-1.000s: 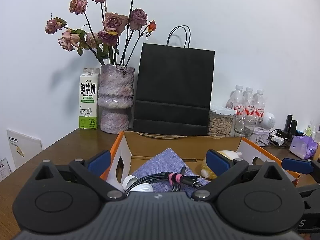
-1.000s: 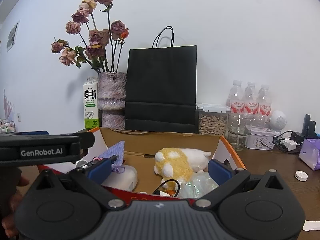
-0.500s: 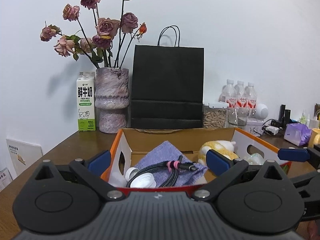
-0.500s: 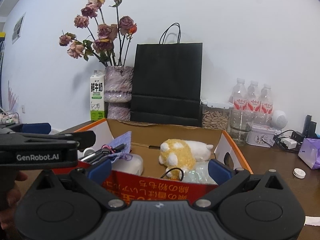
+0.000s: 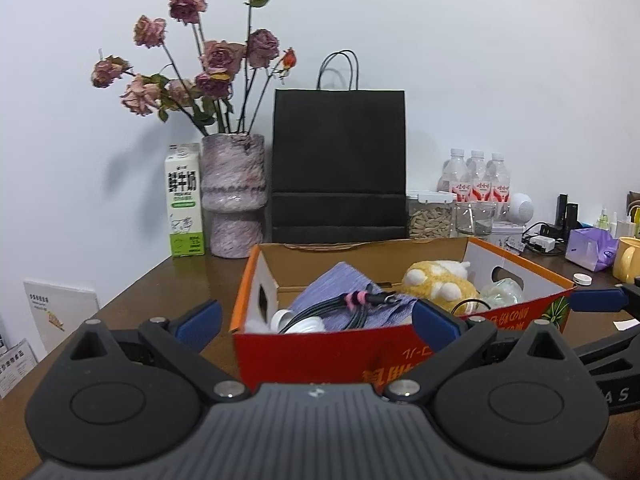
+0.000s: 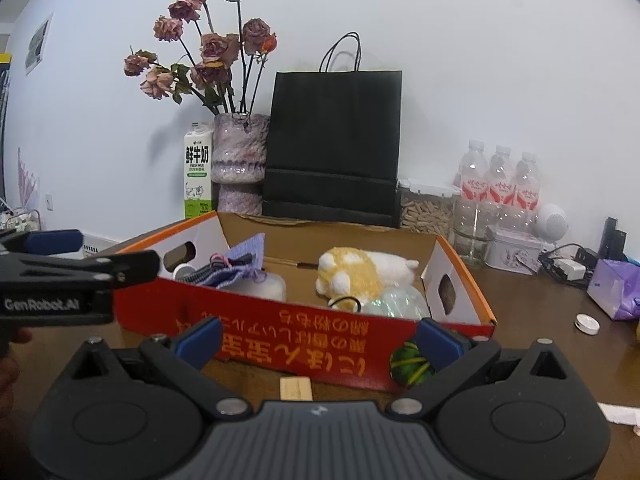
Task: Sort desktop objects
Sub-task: 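Withdraw both tools from the box back over the table, then grasp the dark blue zip pouch with the right tool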
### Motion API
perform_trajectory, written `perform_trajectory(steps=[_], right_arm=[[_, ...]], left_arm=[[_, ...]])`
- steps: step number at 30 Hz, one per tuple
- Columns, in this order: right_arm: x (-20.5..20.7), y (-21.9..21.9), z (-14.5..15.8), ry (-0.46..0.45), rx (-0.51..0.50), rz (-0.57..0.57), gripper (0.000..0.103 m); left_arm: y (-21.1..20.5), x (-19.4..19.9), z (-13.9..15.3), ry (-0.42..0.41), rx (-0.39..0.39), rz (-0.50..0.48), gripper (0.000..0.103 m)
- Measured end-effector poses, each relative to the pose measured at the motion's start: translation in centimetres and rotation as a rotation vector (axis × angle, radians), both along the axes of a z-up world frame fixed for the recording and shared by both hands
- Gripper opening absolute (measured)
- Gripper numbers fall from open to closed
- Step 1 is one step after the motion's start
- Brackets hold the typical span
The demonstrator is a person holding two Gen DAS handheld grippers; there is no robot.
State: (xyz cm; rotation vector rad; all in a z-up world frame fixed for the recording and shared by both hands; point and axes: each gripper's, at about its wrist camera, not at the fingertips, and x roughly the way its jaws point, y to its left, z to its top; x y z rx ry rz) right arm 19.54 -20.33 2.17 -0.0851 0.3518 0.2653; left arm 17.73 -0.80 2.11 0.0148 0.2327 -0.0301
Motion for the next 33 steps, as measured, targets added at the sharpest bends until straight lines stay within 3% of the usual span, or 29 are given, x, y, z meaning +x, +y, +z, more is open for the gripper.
perform_trajectory(steps=[14,22,33], right_arm=[[-3.8,-0.4,-1.0,0.079,0.012,0.008,0.103],[-6.2,2.7,-0.9,0.207,0.009,0.066,0.103],[-4.9,6.9,-0.3,0.359,-0.024,0.025,0.103]], left_arm=[[1.6,-3.6,-0.9,0.062,0.025,0.012,0.103],[3.3,-5.3,-0.9,0.107,0.036,0.034,0.103],[5.8,-6.4,-0.7,0.147,0.028,0.039,0.103]])
